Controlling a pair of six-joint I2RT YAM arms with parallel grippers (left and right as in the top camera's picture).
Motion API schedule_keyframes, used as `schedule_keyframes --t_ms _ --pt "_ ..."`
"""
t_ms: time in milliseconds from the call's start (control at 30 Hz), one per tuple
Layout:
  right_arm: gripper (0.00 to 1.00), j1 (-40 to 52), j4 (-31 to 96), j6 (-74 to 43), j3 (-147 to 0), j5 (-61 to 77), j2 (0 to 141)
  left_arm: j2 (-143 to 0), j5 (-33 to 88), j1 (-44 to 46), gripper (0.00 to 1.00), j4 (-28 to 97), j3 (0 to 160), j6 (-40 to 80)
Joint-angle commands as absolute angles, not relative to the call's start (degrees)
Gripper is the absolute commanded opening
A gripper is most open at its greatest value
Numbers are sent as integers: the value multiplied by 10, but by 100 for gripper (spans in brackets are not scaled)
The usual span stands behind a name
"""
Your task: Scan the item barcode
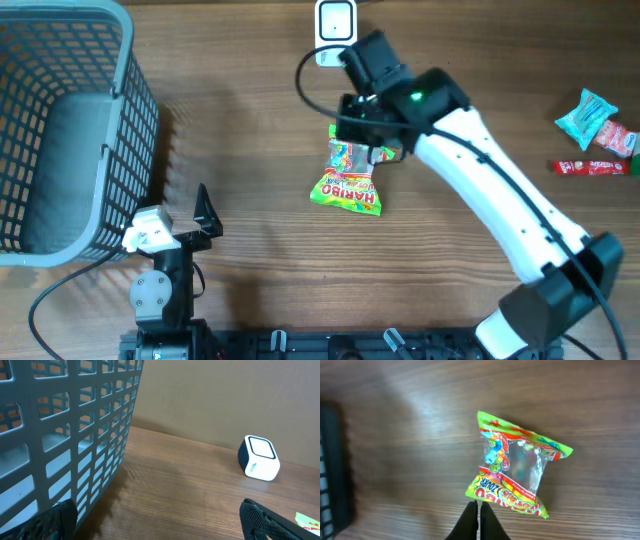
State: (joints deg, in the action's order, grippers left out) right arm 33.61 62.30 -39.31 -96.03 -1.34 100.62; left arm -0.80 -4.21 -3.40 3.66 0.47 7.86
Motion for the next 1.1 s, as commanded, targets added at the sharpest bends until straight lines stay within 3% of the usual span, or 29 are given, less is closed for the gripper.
schedule_keyframes --t_ms 0,267,433,567,600,633,667,733,767,1067 --pt "5 334 608 -442 -869 -46 1079 -4 -47 -35 100 37 3 79" --pt "4 324 520 -450 -786 -41 1214 -4 -48 -35 100 37 3 79" --pt "4 307 598 -443 -845 -51 1177 -4 -48 -35 100 37 3 79" --pt "5 315 604 -354 -908 9 1108 -4 -48 -35 100 37 3 79" --pt "29 316 597 -340 -914 34 1093 -4 -48 -35 100 37 3 79" --pt "61 317 592 -335 -915 48 1080 -4 -47 -35 100 37 3 79" --pt "77 318 593 -337 -914 50 1074 -4 -48 -35 100 37 3 79" --pt "94 331 597 -345 -914 28 1075 -4 -48 -35 100 37 3 79" --pt "100 346 601 -345 -913 -5 1087 -4 -47 -35 100 37 3 79" --pt "100 451 580 -416 -920 -190 1231 -4 -48 -35 100 37 3 79"
